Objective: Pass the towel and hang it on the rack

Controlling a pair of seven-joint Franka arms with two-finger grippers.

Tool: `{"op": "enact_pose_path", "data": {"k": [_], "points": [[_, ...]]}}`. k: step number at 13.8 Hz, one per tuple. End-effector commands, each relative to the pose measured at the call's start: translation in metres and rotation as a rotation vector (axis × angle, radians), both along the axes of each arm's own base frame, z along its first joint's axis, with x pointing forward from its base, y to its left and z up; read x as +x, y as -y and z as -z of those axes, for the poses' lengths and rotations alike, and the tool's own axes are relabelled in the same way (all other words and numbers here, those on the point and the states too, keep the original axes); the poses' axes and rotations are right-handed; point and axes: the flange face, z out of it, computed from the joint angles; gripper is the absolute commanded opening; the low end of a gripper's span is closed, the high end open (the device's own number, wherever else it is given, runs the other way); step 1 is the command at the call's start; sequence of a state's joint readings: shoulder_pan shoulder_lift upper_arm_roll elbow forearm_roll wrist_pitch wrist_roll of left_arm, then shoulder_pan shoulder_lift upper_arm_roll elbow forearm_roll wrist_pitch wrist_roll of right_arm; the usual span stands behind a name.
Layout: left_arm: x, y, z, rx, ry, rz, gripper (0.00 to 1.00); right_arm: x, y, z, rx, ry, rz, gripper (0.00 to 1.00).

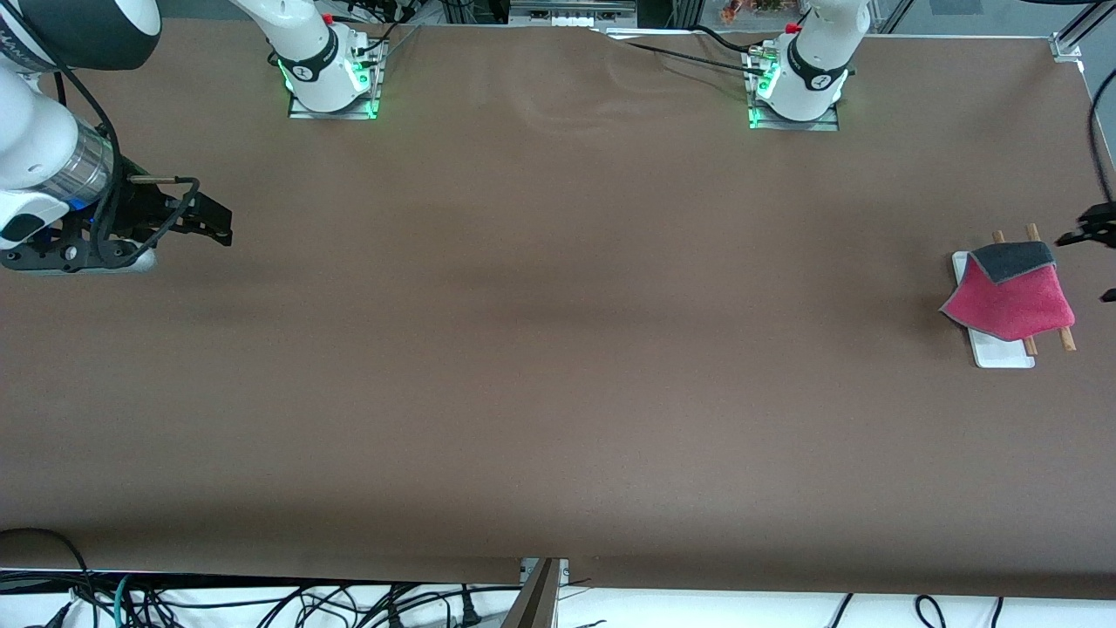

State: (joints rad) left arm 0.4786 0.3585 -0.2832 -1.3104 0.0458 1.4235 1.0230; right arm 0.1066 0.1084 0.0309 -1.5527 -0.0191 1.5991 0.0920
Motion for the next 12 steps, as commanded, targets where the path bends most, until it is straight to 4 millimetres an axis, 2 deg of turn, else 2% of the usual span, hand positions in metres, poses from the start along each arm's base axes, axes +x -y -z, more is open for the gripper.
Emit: {"op": "enact_pose_path", "data": {"k": [1,2,4,6,9,11,12], "points": [[0.000,0.045,-0.007,0.016,-0.011,-0.102,1.00,0.001,0.000,-0.006,-0.001,0.007,-0.002,0.99],[-0.003,0.087,-0.012,0.045,-0.021,-0.117,1.00,0.001,0.000,-0.006,-0.001,0.007,-0.002,0.99],[-0.012,0.135,-0.020,0.114,-0.026,-0.252,1.00,0.001,0.000,-0.006,-0.001,0.007,-0.002,0.99],[-0.030,0.177,-0.025,0.170,0.011,-0.360,1.00,0.001,0.000,-0.006,-0.001,0.007,-0.002,0.99],[-0.055,0.208,-0.035,0.217,0.085,-0.580,1.00,0.001,0.000,-0.006,-0.001,0.005,-0.003,0.99],[-0.061,0.203,-0.046,0.213,0.156,-0.761,1.00,0.001,-0.001,-0.006,-0.001,0.005,-0.005,0.99],[-0.064,0.191,-0.045,0.201,0.184,-0.815,1.00,0.001,0.000,-0.007,-0.001,0.007,-0.003,0.99]]}}
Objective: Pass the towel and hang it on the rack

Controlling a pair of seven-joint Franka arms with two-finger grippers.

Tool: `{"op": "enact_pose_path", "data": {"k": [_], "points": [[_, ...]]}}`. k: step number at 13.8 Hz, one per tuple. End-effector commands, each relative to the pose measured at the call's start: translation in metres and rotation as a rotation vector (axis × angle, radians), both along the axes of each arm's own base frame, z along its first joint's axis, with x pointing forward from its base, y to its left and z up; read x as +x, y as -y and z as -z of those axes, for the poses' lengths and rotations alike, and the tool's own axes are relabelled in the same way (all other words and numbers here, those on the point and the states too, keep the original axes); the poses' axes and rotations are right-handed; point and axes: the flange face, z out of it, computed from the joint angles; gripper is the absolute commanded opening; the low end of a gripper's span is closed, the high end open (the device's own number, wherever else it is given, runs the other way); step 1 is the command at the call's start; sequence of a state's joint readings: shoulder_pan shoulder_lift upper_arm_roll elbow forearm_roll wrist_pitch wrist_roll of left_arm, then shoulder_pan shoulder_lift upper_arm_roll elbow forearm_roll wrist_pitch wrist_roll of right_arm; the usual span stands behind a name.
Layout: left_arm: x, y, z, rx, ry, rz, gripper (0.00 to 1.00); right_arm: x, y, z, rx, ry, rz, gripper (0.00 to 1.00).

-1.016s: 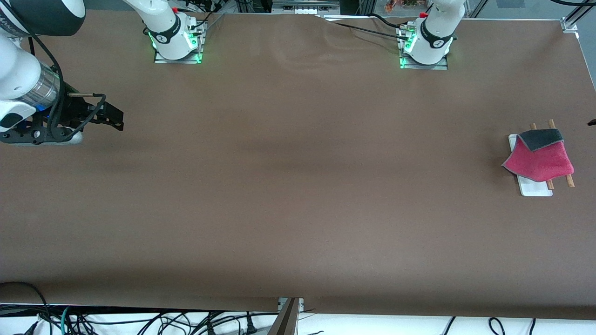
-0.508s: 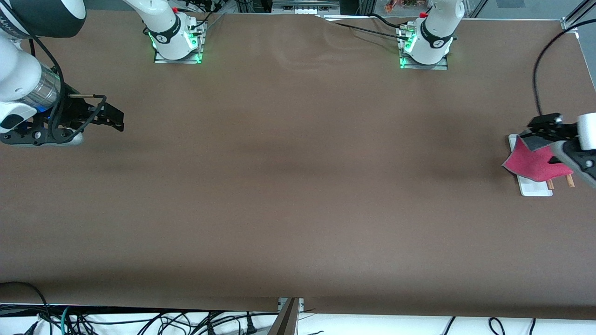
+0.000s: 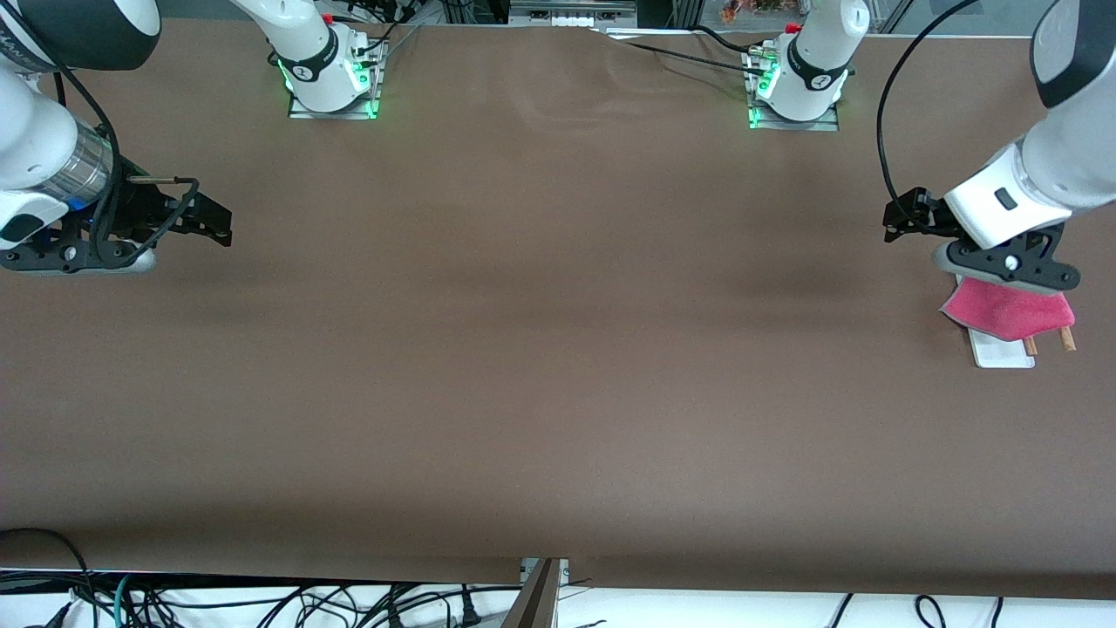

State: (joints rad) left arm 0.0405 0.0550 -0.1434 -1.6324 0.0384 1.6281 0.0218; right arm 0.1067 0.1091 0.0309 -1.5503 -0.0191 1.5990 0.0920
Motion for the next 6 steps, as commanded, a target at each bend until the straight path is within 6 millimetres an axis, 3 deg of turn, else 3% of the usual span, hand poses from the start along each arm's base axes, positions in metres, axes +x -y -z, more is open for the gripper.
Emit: {"op": "enact_pose_path", "data": {"k": [1,6], "points": [[-0.0210,-0.0227,-0.0010,-0.010,0.079,-0.128,1.00,0.0009,-0.0008,-0.0056,-0.001,0.004,-0.005,0.99],[-0.0238,-0.0205,-0.0050,-0.052,0.078,-0.138,1.00,0.0010,-0.0008,-0.0064,-0.001,0.005,-0.006,0.99]]}}
